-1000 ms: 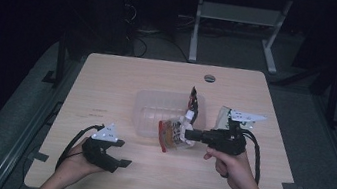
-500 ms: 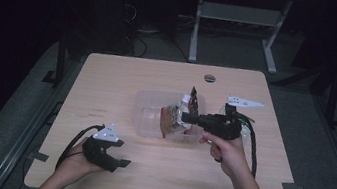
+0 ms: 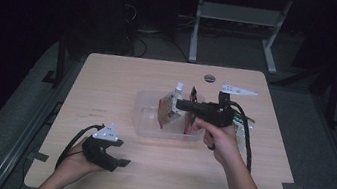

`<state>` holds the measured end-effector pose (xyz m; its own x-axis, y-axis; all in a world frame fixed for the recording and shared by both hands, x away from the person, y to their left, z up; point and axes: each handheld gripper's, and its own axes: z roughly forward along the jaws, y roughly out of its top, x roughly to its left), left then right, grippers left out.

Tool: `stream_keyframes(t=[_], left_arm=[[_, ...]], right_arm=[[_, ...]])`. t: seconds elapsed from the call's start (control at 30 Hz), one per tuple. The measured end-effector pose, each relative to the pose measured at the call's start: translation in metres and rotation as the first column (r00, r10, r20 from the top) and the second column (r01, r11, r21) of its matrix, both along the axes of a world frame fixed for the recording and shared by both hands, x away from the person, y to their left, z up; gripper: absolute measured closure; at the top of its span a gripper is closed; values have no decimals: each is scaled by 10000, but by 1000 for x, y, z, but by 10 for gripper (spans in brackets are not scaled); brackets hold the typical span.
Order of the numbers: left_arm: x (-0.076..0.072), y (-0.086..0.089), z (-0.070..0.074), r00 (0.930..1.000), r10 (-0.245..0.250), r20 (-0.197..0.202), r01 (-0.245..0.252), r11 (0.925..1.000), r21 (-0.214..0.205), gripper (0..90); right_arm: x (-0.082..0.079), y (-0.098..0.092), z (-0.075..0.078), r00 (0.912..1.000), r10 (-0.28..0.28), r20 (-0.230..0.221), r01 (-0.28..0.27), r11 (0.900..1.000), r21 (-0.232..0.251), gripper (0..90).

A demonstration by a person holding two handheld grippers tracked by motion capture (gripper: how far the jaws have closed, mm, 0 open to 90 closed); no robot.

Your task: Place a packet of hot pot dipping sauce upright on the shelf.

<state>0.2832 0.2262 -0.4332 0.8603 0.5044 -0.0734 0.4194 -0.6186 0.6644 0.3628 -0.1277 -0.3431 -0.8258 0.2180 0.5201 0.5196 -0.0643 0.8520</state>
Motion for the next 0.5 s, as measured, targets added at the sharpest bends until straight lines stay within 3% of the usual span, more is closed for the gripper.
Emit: stream_keyframes(t=[0.2, 0.5], left_arm=[[0, -1, 0, 10000, 36, -40, -36, 10000, -61, 245], [0, 0, 0, 10000, 33, -51, -33, 10000, -69, 245]], right_arm=[[9, 11, -1, 9999, -95, 34, 95, 9998, -188, 900], [22, 27, -6, 9994, -308, -161, 307, 9995, -27, 900]])
